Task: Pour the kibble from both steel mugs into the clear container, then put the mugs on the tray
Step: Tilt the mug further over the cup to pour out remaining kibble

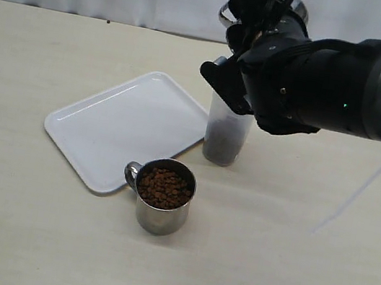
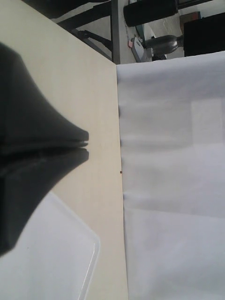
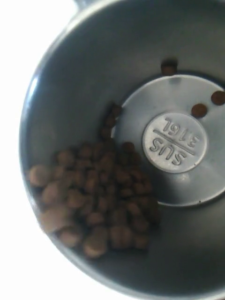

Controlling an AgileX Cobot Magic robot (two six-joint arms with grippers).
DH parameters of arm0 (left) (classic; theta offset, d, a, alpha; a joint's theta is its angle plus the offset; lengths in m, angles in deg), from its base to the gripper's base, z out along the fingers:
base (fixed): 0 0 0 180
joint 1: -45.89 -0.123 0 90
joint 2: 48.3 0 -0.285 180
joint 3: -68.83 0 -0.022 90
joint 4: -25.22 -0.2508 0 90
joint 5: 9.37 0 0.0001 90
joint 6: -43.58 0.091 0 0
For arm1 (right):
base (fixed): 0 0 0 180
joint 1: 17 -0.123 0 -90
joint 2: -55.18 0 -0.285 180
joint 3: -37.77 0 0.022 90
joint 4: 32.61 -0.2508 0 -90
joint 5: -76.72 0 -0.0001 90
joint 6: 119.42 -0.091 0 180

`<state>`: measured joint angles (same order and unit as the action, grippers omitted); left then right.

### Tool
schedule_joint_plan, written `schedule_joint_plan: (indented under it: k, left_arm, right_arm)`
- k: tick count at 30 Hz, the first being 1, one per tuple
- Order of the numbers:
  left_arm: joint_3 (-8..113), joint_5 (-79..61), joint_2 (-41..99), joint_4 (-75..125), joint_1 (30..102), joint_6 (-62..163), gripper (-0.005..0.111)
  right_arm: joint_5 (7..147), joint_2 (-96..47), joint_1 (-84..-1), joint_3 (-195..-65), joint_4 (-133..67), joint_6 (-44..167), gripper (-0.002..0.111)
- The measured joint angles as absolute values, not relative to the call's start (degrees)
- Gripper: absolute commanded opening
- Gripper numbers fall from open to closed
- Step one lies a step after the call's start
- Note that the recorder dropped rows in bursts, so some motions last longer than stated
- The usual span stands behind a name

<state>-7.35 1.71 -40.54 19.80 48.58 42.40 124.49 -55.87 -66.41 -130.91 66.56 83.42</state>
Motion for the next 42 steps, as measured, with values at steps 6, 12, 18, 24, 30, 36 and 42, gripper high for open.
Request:
schedule_joint_plan:
  k: [6, 12, 18, 24, 30, 36, 42]
  left_arm:
    - [-7.35, 1.71, -40.54, 19.80, 48.58, 42.40, 0.000]
    - [-7.35, 1.71, -40.54, 19.80, 48.58, 42.40, 0.000]
    - [-7.35, 1.71, -40.54, 19.80, 48.58, 42.40, 0.000]
    - [-7.35, 1.71, -40.54, 19.80, 48.58, 42.40, 0.000]
    - [-7.35, 1.71, -40.54, 19.80, 48.58, 42.40, 0.000]
    - [-7.35, 1.71, -40.54, 19.80, 48.58, 42.40, 0.000]
    - [-7.35, 1.71, -40.54, 19.80, 48.58, 42.40, 0.000]
  right_arm:
    - [126.69, -55.87, -66.41, -130.91, 66.56, 83.10, 0.005]
    - [127.43, -55.87, -67.20, -130.91, 66.56, 82.12, 0.005]
    - [130.63, -57.20, -67.54, -130.91, 66.56, 82.03, 0.005]
    - [132.06, -59.07, -67.57, -130.91, 66.56, 81.93, 0.005]
    - [133.05, -59.18, -67.57, -130.91, 66.45, 81.91, 0.005]
    - [134.32, -59.18, -67.57, -130.91, 66.45, 80.09, 0.005]
    - [135.76, -59.28, -68.42, -130.91, 66.45, 79.16, 0.005]
